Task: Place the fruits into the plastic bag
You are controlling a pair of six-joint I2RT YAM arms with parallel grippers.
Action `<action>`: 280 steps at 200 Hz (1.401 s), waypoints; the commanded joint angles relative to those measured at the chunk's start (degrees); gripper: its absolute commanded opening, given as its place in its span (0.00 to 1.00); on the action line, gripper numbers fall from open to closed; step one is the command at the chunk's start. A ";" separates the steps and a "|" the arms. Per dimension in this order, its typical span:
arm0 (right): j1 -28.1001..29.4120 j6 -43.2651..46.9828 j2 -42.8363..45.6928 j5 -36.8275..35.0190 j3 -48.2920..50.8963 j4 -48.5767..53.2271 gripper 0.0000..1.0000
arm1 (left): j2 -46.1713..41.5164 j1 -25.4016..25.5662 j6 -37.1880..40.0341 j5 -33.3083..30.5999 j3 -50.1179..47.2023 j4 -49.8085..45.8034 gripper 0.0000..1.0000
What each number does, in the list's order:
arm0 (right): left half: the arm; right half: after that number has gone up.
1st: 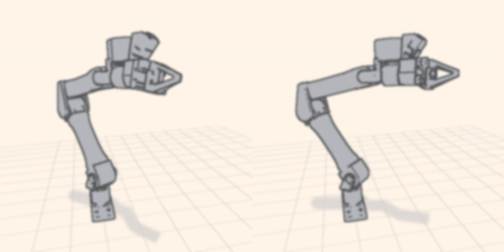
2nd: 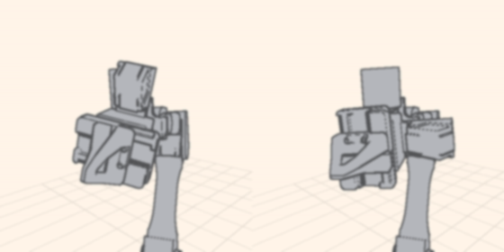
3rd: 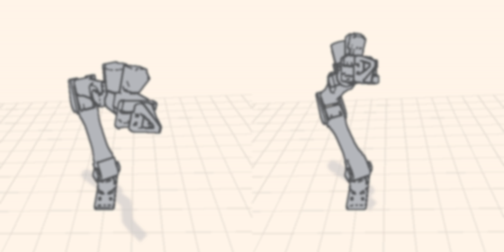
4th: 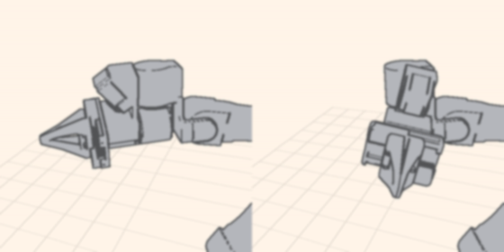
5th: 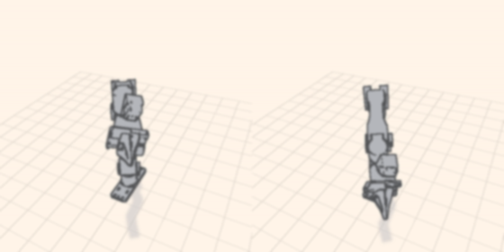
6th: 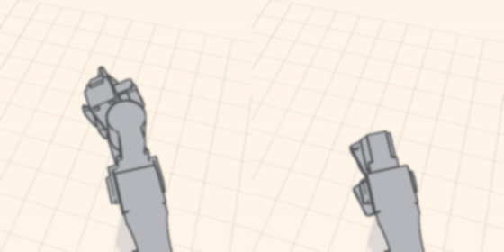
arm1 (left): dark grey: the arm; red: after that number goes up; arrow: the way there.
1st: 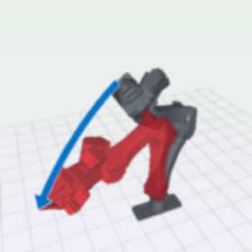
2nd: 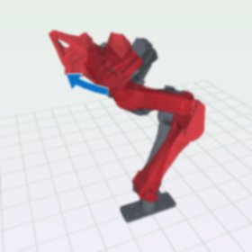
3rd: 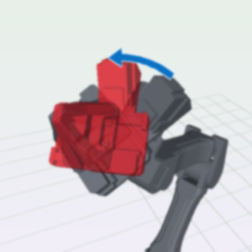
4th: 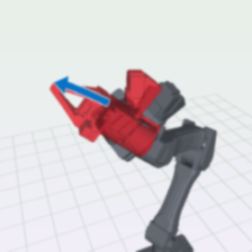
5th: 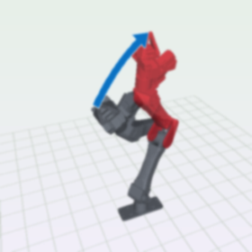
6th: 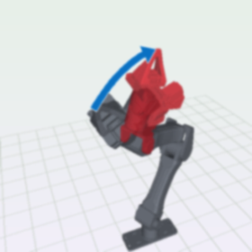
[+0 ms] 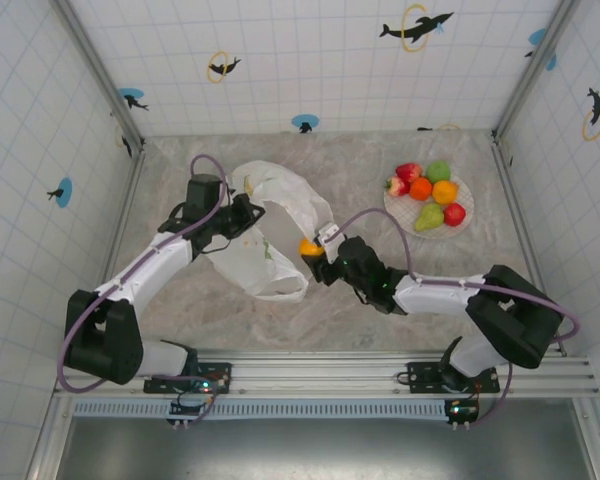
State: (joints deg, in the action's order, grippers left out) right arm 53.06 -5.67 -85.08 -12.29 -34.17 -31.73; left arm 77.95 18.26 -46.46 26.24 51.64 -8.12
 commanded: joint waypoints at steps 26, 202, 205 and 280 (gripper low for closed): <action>-1.93 -19.31 -2.41 -12.75 -5.61 -3.95 0.60 | 3.87 3.80 6.09 9.78 3.83 -3.14 0.00; -8.76 -53.82 -17.73 8.34 -17.60 5.07 0.70 | 11.39 8.02 -0.99 19.90 8.57 10.31 0.00; -8.72 -53.91 -18.08 8.82 -17.97 5.08 0.70 | 11.45 8.02 -1.15 20.04 8.64 10.48 0.00; -9.45 -53.18 -18.38 16.11 -19.16 3.50 0.91 | 12.13 7.93 -1.27 20.31 9.18 11.37 0.00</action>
State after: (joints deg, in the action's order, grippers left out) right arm 44.12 -58.96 -103.90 0.78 -51.90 -25.58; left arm 89.27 26.11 -47.03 45.06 59.18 1.76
